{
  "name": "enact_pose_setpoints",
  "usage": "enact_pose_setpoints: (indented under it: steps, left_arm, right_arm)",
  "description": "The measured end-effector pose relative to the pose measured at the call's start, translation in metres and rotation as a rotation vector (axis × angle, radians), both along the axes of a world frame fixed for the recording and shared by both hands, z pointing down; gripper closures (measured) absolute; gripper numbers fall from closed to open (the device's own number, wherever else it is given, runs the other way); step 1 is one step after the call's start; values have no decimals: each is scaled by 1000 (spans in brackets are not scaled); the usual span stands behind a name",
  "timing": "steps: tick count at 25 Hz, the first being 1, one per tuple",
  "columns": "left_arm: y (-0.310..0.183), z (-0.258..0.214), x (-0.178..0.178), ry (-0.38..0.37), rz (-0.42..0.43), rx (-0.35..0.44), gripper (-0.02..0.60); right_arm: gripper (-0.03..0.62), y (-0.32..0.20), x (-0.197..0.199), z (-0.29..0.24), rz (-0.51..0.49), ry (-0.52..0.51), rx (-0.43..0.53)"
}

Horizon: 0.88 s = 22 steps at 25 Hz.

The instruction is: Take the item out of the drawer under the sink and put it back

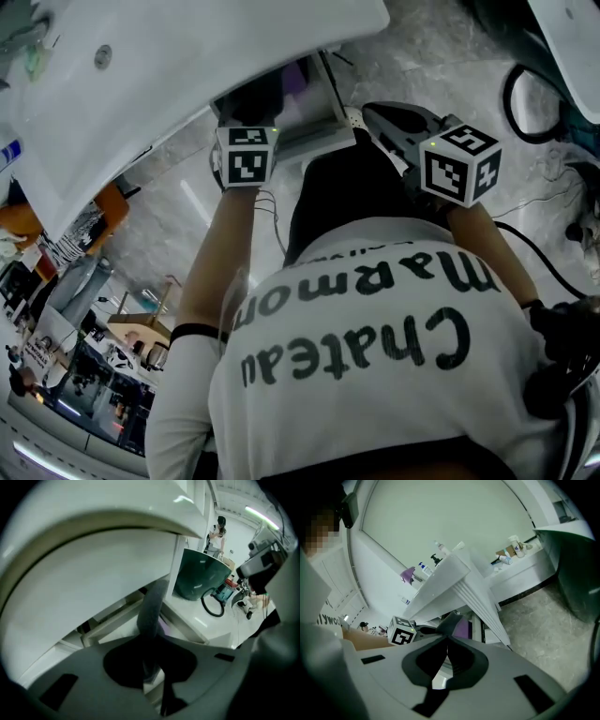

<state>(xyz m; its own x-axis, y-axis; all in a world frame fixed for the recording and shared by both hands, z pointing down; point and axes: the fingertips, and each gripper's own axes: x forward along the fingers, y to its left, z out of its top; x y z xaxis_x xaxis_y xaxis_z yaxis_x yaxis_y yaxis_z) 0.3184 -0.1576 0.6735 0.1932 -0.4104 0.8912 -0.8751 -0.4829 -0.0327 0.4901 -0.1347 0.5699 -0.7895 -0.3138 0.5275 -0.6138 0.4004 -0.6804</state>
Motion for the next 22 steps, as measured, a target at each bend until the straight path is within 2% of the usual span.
enact_pose_setpoints:
  steps: [3,11,17,22]
  left_arm:
    - [2,-29,0,34,-32,65,518]
    - [22,-129,-20,127,-192,290,520]
    - [32,-204,-55,170,-339,492,520]
    - [57,-250,-83,203,-394,607,520]
  right_arm:
    - [582,-7,-14,-16,-42,-12,43]
    - [583,-15,-58,-69,-195,-34,178]
    - [583,-24,-101,-112,-311,-47,306]
    - [582,-6,-141,-148,-383,-63,392]
